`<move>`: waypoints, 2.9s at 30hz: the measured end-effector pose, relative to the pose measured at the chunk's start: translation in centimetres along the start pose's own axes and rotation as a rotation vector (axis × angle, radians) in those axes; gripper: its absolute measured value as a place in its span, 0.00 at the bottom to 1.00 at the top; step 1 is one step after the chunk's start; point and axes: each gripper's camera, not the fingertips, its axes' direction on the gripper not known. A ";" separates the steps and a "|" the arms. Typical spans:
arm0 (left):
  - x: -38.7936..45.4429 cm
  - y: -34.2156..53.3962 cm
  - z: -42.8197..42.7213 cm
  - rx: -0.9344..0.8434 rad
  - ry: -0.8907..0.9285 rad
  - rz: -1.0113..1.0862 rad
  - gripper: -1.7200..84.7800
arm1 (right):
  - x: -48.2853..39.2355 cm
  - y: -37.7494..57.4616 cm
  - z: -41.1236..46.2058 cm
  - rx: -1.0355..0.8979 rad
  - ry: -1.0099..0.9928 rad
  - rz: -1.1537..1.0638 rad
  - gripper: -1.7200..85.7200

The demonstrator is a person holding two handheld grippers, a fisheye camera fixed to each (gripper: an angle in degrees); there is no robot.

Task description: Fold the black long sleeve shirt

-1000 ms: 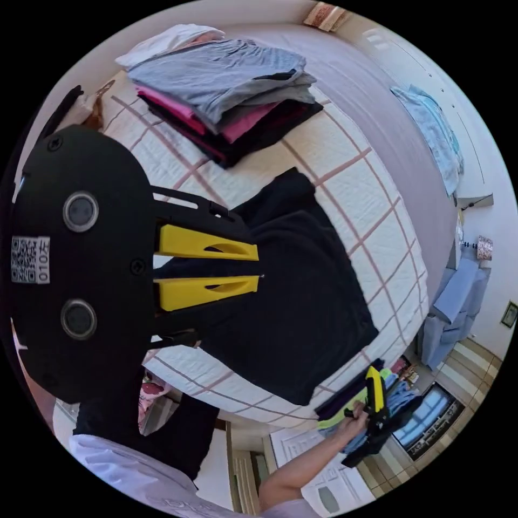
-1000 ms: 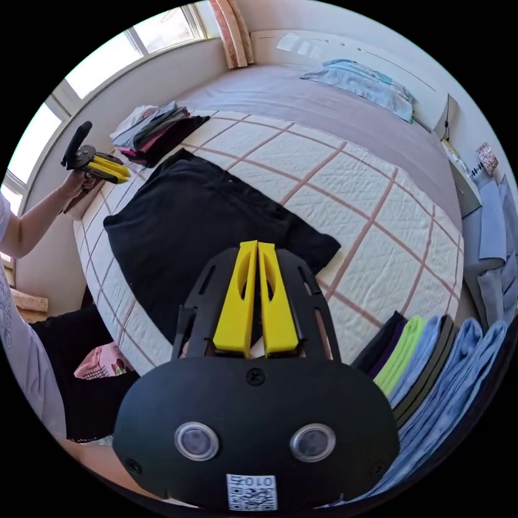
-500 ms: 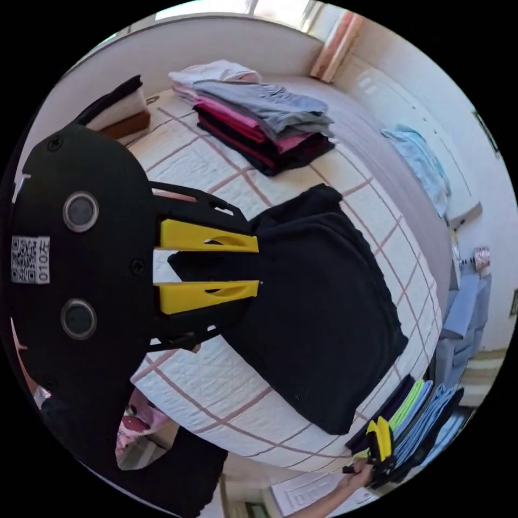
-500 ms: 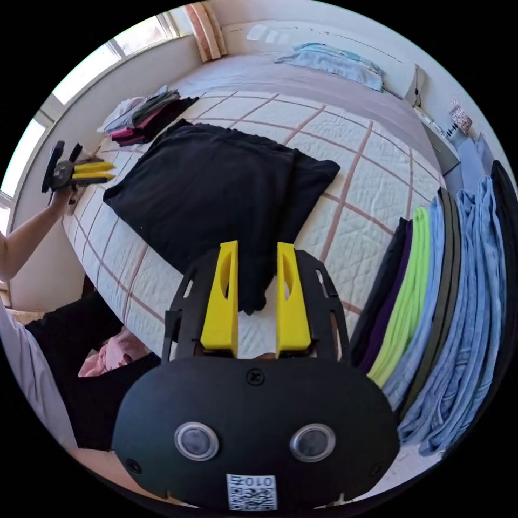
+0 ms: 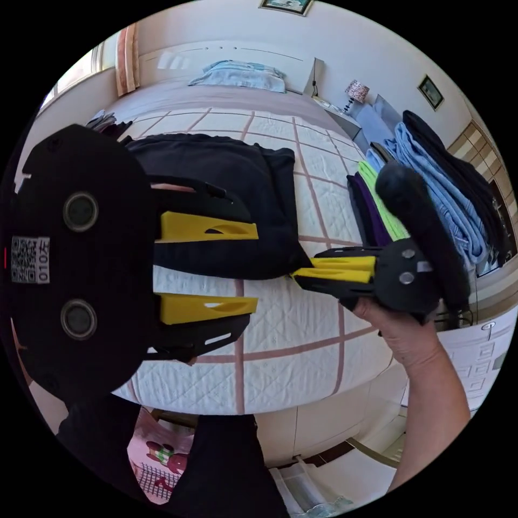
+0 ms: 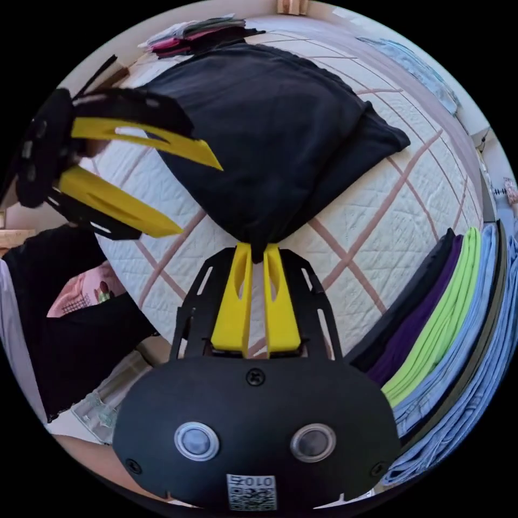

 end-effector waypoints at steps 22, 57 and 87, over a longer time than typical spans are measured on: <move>-0.3 6.3 2.3 0.204 -0.030 -0.532 0.09 | 29.8 -10.2 -4.5 0.170 -0.732 0.563 0.22; 6.1 62.2 19.4 1.009 0.389 -2.027 0.09 | 2.9 -42.0 -16.0 0.155 -0.435 -0.069 0.15; 5.6 48.9 29.7 0.763 0.580 -1.856 0.07 | 8.6 -23.4 -10.6 0.274 -0.133 0.072 0.19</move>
